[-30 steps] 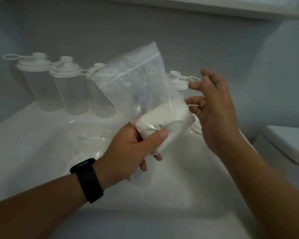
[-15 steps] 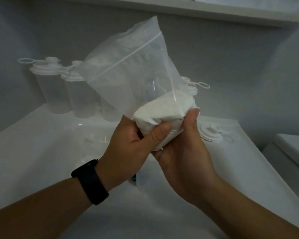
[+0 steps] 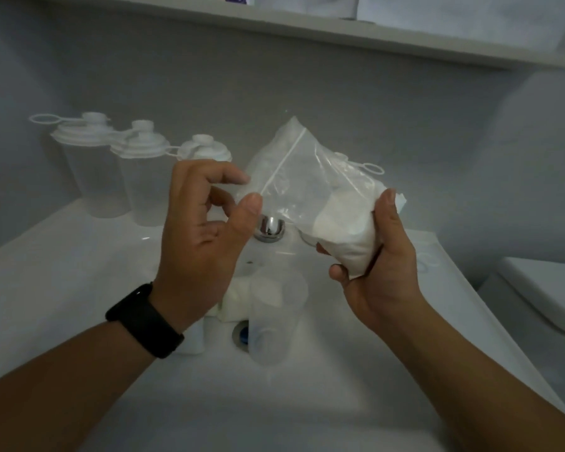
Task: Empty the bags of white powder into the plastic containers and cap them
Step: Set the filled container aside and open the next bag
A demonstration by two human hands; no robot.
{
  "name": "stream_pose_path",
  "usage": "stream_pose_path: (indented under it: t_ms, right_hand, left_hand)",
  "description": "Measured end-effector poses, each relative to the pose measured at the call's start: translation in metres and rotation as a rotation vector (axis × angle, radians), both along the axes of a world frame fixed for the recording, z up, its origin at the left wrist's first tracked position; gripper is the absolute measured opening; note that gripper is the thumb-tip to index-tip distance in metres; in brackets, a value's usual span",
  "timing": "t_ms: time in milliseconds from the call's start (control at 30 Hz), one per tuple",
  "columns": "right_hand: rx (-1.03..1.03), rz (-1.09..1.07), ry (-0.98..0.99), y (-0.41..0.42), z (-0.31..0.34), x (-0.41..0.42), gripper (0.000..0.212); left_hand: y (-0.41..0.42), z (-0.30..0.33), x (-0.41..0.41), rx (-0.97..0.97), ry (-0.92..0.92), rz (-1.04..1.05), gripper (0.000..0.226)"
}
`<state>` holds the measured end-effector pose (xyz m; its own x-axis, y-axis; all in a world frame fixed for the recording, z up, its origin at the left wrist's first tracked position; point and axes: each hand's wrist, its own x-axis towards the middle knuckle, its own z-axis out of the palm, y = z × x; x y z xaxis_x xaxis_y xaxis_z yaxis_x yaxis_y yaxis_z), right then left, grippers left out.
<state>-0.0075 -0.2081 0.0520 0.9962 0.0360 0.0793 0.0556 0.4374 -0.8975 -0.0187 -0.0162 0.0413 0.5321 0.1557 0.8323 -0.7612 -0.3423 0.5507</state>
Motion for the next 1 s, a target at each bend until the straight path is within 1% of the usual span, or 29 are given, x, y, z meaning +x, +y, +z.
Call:
stream_pose_path:
  t_ms: [67,167,300,433,533,633,700,767,833,900,967,1000]
  right_hand:
    - [0.005,-0.041,0.006,-0.003,-0.001,0.004,0.074]
    - [0.003,-0.079,0.008,-0.004,-0.004,0.008,0.071]
    - [-0.02,-0.083,0.006,-0.005,-0.007,0.01,0.07]
    - [-0.013,-0.069,0.007,-0.004,-0.009,0.011,0.07]
    - [0.01,-0.038,0.022,-0.002,-0.009,0.009,0.059]
    - [0.037,-0.004,0.035,-0.001,-0.008,0.007,0.058]
    - [0.036,-0.006,0.025,-0.002,-0.009,0.008,0.06]
    - [0.03,-0.013,0.002,-0.004,-0.008,0.009,0.063]
    - [0.029,-0.004,-0.022,-0.005,-0.007,0.01,0.064]
    - [0.029,-0.005,-0.045,-0.006,-0.006,0.01,0.061]
    - [0.028,-0.016,-0.066,-0.008,-0.005,0.011,0.062]
    - [0.024,-0.022,-0.065,-0.008,-0.006,0.012,0.063]
  left_hand:
    - [0.001,-0.001,0.002,-0.047,0.122,-0.071,0.022]
    - [0.003,-0.003,0.004,-0.025,0.269,-0.141,0.024]
    - [-0.001,-0.004,0.007,-0.078,0.384,-0.273,0.034]
    - [0.001,0.001,0.004,-0.093,0.271,-0.262,0.02]
    - [0.0,0.004,-0.002,-0.047,0.163,-0.227,0.011]
    - [-0.003,0.005,-0.005,0.012,0.072,-0.169,0.006]
    - [-0.002,0.005,-0.004,-0.004,0.102,-0.19,0.013]
    - [-0.002,0.005,-0.001,-0.015,0.192,-0.229,0.026]
    - [0.0,0.003,0.002,-0.002,0.261,-0.214,0.032]
    - [0.002,0.003,0.003,-0.027,0.309,-0.246,0.033]
    - [0.004,0.007,0.0,-0.086,0.334,-0.36,0.028]
    - [0.005,0.009,-0.001,-0.086,0.324,-0.382,0.029]
